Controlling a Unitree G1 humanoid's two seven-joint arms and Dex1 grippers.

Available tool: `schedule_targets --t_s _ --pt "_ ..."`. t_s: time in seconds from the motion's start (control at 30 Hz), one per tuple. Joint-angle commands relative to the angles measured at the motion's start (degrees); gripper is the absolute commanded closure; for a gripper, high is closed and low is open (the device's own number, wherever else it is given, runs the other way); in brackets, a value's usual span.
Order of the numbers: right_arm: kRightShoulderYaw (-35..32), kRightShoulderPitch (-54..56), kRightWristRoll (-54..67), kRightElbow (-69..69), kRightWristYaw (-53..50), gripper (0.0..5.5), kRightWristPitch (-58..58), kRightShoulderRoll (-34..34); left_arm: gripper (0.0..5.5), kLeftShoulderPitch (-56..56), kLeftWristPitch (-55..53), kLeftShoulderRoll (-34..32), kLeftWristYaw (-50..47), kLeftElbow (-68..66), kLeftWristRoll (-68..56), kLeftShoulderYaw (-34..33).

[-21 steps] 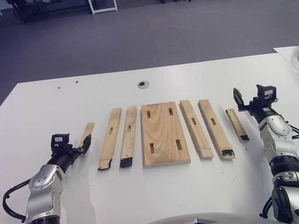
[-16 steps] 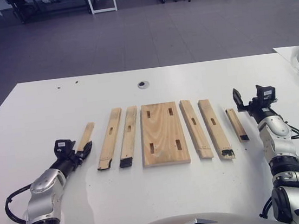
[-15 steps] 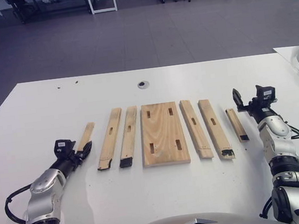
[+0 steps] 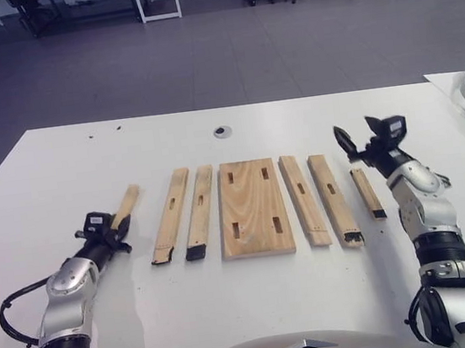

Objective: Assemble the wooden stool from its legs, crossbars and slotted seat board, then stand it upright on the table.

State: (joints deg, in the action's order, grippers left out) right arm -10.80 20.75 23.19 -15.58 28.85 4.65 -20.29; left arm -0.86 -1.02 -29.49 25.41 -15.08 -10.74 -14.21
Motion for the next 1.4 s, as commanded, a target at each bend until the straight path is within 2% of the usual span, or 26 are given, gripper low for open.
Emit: schedule_targets --t_s 0.03,0.17,0.33,0.7,0.97,1.03,1.07,1.2,1.27,1.4 --pt "1.7 7.0 18.3 14.9 2.2 1.0 17.4 5.6 4.22 -10.8 2.6 3.9 1.2 12.4 -3.9 3.1" --pt "1.9 14.9 32.0 17.1 -2.6 1.0 28.1 14.6 4.22 -22.2 4.9 10.0 6.6 21.0 -3.0 15.6" --pt "2.0 15.9 36.0 18.7 -5.7 1.0 32.1 18.0 4.22 -26.0 6.4 11.4 9.4 23.3 -1.7 20.4" --pt "-1.3 15.0 43.5 22.5 -12.0 3.39 35.4 19.2 4.22 -24.9 8.2 9.7 9.9 22.9 3.3 21.6" --pt "-0.8 13.0 42.5 23.5 -12.9 5.06 35.2 19.5 4.22 -24.0 7.9 9.6 10.8 23.6 3.1 22.6" --pt "-1.0 11.7 41.4 24.2 -13.2 5.1 34.1 19.3 4.22 -23.4 7.0 9.8 10.6 23.3 3.7 23.2" --pt "-1.6 10.6 40.8 24.6 -13.5 5.1 33.5 18.9 3.84 -23.2 6.4 9.6 9.7 22.5 4.8 23.2" --pt "-5.4 2.7 37.3 26.2 -16.9 5.1 31.0 16.4 3.11 -21.0 2.8 9.3 5.5 20.8 6.9 20.6" --pt "-7.5 -4.9 34.1 28.1 -18.2 5.1 29.7 14.3 2.72 -18.0 1.3 9.4 3.4 21.8 6.3 18.1" --pt "-6.4 -15.2 26.5 28.8 -18.4 5.1 27.2 13.0 2.03 -13.1 -1.3 10.8 -1.8 23.7 5.9 14.3"
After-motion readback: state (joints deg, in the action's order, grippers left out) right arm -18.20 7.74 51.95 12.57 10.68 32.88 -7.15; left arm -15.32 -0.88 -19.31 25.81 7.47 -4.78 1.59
